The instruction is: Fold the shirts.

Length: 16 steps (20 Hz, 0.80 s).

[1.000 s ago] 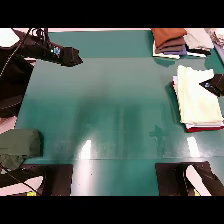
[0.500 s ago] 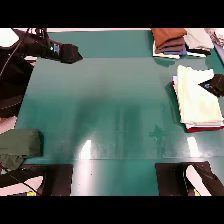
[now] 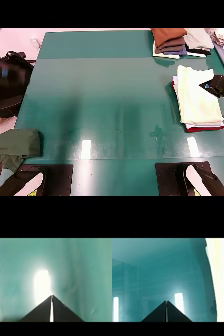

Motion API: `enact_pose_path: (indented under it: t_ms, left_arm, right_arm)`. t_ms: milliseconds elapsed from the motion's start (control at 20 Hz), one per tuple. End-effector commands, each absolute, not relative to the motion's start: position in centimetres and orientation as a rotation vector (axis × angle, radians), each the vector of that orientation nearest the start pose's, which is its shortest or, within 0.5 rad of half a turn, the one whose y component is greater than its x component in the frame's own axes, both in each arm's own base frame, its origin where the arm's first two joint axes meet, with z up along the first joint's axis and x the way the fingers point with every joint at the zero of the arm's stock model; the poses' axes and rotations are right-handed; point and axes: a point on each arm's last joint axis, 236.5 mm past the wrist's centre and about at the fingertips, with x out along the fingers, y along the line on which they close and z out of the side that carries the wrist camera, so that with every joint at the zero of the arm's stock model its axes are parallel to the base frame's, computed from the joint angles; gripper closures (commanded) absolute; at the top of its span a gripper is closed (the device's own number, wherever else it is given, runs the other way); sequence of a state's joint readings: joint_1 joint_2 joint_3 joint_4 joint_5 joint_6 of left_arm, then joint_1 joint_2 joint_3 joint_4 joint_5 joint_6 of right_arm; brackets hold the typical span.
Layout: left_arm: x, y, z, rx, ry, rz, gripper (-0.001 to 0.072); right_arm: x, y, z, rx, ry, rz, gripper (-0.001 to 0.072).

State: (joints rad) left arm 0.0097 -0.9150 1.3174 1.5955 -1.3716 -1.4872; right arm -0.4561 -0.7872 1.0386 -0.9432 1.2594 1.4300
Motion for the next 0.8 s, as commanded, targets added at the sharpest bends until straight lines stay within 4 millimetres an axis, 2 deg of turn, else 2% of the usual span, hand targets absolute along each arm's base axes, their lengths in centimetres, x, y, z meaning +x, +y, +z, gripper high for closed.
enact_pose_path:
  t_ms: [0, 50, 150, 250, 350, 500, 550, 600, 650, 750]
  left_arm:
    - [24.6, 7.4, 9.1, 0.081, 1.288, 0.204, 0.0222]
    - [22.8, 8.0, 6.0, 0.055, 1.379, 0.226, 0.0078]
    - [19.9, 8.7, 1.2, 0.032, 1.502, 0.25, 0.0097]
    - [17.7, 9.9, -2.1, 0.047, 1.57, 0.313, 0.0096]
    - [17.0, 11.4, -3.8, 0.102, 1.573, 0.376, 0.0096]
    - [17.4, 11.4, -4.3, 0.089, 1.546, 0.386, 0.0099]
    - [17.5, 11.5, -4.2, 0.067, 1.537, 0.41, 0.0172]
    - [17.8, 11.5, -3.9, 0.058, 1.525, 0.42, 0.052]
    - [18.3, 11.6, -3.4, 0.055, 1.506, 0.42, 0.0674]
    - [20.1, 11.8, -1.0, 0.039, 1.44, 0.426, 0.0683]
  right_arm:
    - [32.0, -1.0, 16.3, 0.544, 0.822, 0.095, 0.0691]
    - [32.0, -1.0, 16.3, 0.544, 0.821, 0.094, 0.0691]
    - [32.0, -1.0, 16.3, 0.544, 0.822, 0.095, 0.0691]
    - [32.0, -1.0, 16.3, 0.545, 0.821, 0.096, 0.0691]
    - [32.0, -1.0, 16.3, 0.545, 0.821, 0.096, 0.0691]
    - [32.0, -1.0, 16.3, 0.545, 0.821, 0.096, 0.0691]
    - [32.0, -1.0, 16.3, 0.545, 0.821, 0.096, 0.0691]
    - [32.1, -1.0, 16.4, 0.546, 0.82, 0.097, 0.0691]
    - [32.1, -0.8, 16.5, 0.553, 0.816, 0.104, 0.0691]
    - [32.3, -0.2, 17.0, 0.575, 0.802, 0.127, 0.0691]
